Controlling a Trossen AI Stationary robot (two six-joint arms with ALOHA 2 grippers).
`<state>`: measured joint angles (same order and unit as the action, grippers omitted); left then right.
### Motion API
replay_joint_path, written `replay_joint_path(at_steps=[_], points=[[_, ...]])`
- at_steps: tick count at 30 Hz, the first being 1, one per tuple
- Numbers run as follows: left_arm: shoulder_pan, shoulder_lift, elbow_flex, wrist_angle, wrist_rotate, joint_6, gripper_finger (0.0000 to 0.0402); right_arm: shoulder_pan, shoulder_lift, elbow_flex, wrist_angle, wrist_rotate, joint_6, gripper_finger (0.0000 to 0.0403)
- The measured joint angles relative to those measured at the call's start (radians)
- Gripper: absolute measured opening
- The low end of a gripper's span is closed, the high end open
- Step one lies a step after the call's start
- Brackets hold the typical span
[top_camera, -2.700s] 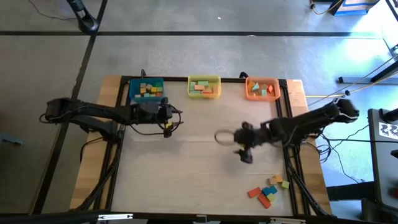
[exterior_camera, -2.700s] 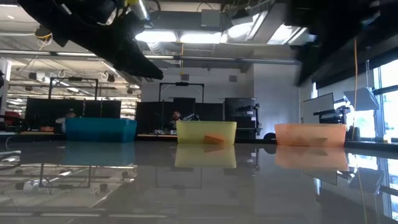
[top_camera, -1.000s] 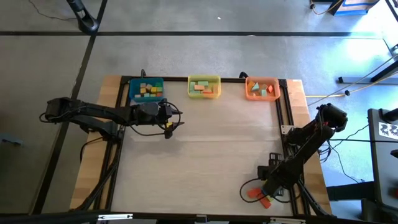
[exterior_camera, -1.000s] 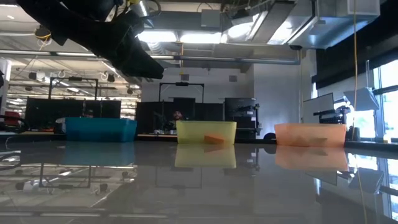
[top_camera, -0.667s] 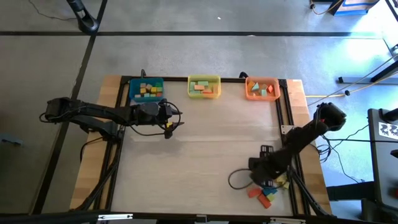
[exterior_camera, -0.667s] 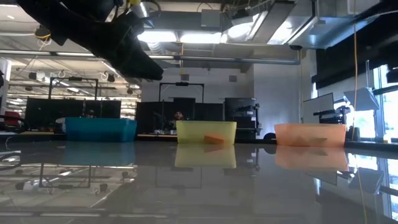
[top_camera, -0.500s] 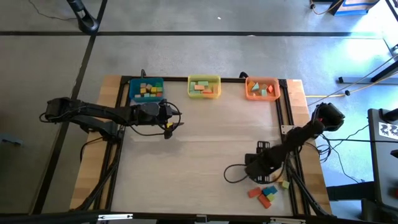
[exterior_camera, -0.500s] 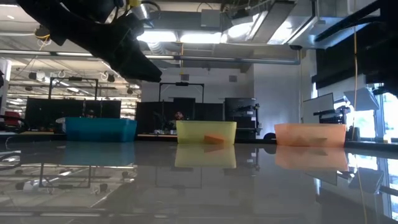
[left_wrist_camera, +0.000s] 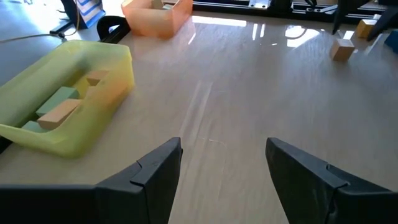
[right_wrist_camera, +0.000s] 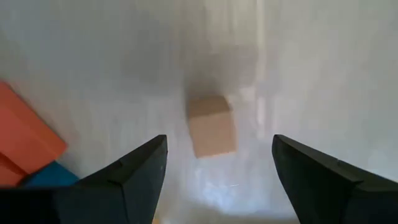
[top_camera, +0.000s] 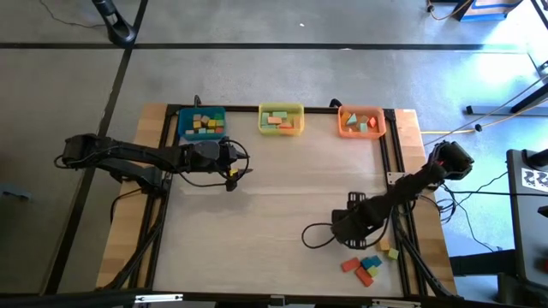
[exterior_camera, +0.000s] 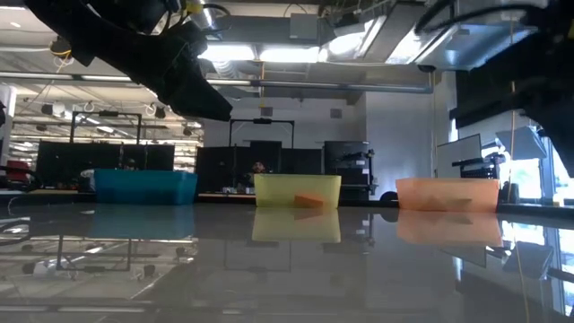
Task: Sort blocks by size
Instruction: Put the brown square block into the blue bin
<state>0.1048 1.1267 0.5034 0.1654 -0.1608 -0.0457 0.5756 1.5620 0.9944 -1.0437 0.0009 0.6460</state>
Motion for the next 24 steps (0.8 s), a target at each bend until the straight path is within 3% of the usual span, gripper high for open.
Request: replay_joint_path(at_steps=[6,13,22,24], points=[[0.0,0.0,0.0,0.001,0.0,0.0,0.0221,0.001,-0.001,-0.091,0.133,-0.032,0.004,0.0287],[0.0,0.0,0.0,0.006,0.0,-0.005,0.0221,0.0,0.006,-0.168,0.203,0.014,0.001,0.0276],[0.0,0.0,0.0,0.009,0.0,0.001,0.0221,0.0,0.007,-0.174,0.266,0.056,-0.051,0.0136],[0.0,-0.001,0.0,0.011,0.0,0.025,0.0221,-0.004,0.007,-0.173,0.246,0.087,-0.062,0.0123]])
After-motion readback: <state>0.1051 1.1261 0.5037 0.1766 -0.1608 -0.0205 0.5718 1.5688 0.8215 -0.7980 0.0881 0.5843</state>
